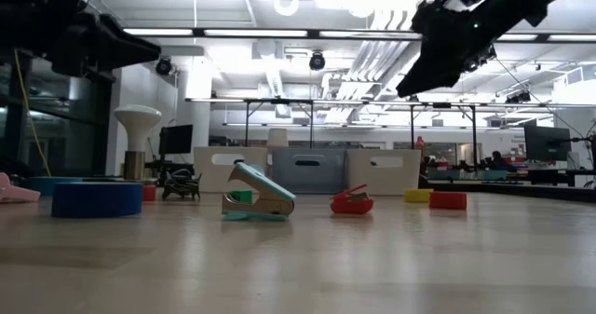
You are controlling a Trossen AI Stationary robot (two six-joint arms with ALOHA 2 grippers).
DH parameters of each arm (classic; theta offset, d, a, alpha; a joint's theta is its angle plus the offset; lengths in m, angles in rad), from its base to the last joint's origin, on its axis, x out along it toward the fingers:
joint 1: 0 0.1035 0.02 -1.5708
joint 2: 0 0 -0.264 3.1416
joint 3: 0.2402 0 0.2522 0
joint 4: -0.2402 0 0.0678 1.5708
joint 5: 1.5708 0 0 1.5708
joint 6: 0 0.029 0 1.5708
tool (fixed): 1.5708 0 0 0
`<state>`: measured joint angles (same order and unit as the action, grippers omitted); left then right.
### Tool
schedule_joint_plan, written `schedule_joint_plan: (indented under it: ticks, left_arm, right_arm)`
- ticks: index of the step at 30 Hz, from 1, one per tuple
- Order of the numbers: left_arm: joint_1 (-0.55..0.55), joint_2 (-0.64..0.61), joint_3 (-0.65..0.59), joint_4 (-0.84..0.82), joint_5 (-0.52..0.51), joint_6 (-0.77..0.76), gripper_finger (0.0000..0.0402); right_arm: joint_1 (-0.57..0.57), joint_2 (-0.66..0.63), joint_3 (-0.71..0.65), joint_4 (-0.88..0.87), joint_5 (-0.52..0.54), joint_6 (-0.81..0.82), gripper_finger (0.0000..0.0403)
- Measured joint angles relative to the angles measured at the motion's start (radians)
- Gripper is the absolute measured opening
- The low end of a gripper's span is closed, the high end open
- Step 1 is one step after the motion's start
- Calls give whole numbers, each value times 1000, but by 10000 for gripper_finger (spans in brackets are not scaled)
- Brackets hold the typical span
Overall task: Pick and place Stapler, Stapler remover, tape
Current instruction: Put the light blue tape into the right white bin
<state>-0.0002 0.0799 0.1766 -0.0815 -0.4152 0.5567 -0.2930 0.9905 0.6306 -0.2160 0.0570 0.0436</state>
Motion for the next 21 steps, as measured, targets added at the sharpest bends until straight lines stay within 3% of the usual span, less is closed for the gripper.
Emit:
schedule_joint_plan:
  ticks: [5,9,15,21]
  left_arm:
    - [0,143,141,-193,-93,-105,163]
    - [0,305,274,-416,-134,-302,163]
    - [0,548,451,-736,-114,-577,163]
    - [1,714,517,-892,-34,-743,163]
  right_arm:
    - [41,-27,-33,35,0,-29,155]
    - [62,-28,-33,35,0,-62,155]
    - [81,-28,-33,37,-1,-115,155]
    - [81,-28,-33,32,-8,-152,155]
